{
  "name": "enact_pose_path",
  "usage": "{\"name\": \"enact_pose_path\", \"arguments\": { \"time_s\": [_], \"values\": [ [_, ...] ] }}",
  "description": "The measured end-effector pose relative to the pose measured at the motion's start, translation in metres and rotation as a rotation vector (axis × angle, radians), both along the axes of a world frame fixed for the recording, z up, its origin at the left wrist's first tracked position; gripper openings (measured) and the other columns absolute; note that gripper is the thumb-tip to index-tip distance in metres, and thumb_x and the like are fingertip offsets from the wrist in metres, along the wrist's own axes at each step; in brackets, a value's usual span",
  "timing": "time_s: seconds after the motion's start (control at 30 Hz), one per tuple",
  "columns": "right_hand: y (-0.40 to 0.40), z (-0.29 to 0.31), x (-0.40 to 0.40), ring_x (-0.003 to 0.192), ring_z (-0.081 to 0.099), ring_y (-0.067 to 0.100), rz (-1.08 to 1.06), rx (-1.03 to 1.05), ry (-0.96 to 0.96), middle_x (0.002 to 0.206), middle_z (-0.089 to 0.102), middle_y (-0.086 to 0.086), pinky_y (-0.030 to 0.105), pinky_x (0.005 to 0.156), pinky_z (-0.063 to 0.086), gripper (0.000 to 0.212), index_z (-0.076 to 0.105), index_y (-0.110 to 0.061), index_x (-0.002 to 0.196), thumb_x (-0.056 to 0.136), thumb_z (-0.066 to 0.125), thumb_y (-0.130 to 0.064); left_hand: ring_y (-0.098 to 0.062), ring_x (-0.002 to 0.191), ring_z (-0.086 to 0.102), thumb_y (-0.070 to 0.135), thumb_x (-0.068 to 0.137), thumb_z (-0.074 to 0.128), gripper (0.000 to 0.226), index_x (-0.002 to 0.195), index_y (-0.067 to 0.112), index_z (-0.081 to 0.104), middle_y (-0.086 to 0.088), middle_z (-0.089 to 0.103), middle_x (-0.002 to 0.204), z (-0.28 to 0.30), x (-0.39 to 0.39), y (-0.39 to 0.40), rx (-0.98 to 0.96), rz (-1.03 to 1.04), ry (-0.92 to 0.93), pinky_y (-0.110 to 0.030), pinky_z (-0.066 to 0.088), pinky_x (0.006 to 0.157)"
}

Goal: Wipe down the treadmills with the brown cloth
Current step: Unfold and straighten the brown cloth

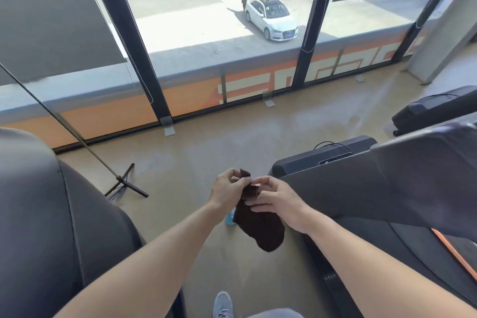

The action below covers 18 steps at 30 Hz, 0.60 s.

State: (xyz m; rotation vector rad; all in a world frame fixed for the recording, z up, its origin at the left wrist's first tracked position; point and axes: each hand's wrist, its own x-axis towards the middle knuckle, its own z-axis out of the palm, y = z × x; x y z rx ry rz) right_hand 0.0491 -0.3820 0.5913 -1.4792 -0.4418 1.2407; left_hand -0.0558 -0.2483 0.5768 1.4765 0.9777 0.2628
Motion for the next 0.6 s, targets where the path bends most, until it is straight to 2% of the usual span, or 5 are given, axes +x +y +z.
{"name": "enact_pose_path", "arguments": {
  "time_s": [0.1,0.23,0.4,0.5,0.6],
  "values": [
    [-0.004,0.001,0.003,0.104,0.075,0.027,0.072,0.014,-0.077,0.115,0.076,0.01,0.04,0.092,0.06,0.021,0.056,-0.006,0.122,0.102,0.054,0.002,-0.021,0.067,0.06,0.023,0.09,0.072,0.01,0.085,0.015,0.067,0.002,0.067,0.065,0.005,-0.001,0.004,0.008,-0.039,-0.019,-0.039,0.049,0.065],
    [-0.002,0.0,0.007,0.083,0.075,0.017,-0.089,0.014,-0.371,0.089,0.078,0.005,0.032,0.079,0.058,0.012,0.074,-0.011,0.099,0.094,0.075,-0.022,-0.017,0.067,0.063,0.026,0.088,0.08,0.011,0.083,0.017,0.077,-0.002,0.073,0.074,0.009,-0.001,0.004,0.072,-0.103,-0.039,-0.03,0.049,0.063],
    [-0.001,0.003,0.009,0.099,0.065,0.0,-0.055,0.032,-0.57,0.102,0.07,-0.013,0.017,0.088,0.049,0.014,0.08,-0.026,0.092,0.091,0.077,-0.039,-0.01,0.062,0.059,0.03,0.091,0.077,0.02,0.082,0.012,0.077,-0.001,0.07,0.07,0.011,0.0,0.001,0.102,-0.109,-0.06,-0.026,0.045,0.062],
    [0.002,0.008,0.01,0.088,0.072,0.006,-0.073,0.045,-0.524,0.09,0.078,-0.008,0.027,0.085,0.056,0.014,0.077,-0.022,0.096,0.096,0.073,-0.035,-0.018,0.075,0.067,0.027,0.097,0.07,0.016,0.092,0.015,0.079,-0.01,0.075,0.084,0.013,-0.001,0.001,0.027,-0.12,-0.085,-0.035,0.052,0.072],
    [0.005,0.007,0.01,0.083,0.074,0.011,-0.15,0.046,-0.516,0.086,0.077,-0.004,0.033,0.082,0.061,0.008,0.076,-0.026,0.093,0.096,0.073,-0.032,-0.023,0.072,0.066,0.015,0.103,0.058,0.02,0.098,0.006,0.075,-0.015,0.069,0.086,0.019,-0.002,-0.001,-0.154,-0.127,-0.135,-0.029,0.055,0.062]
  ]
}}
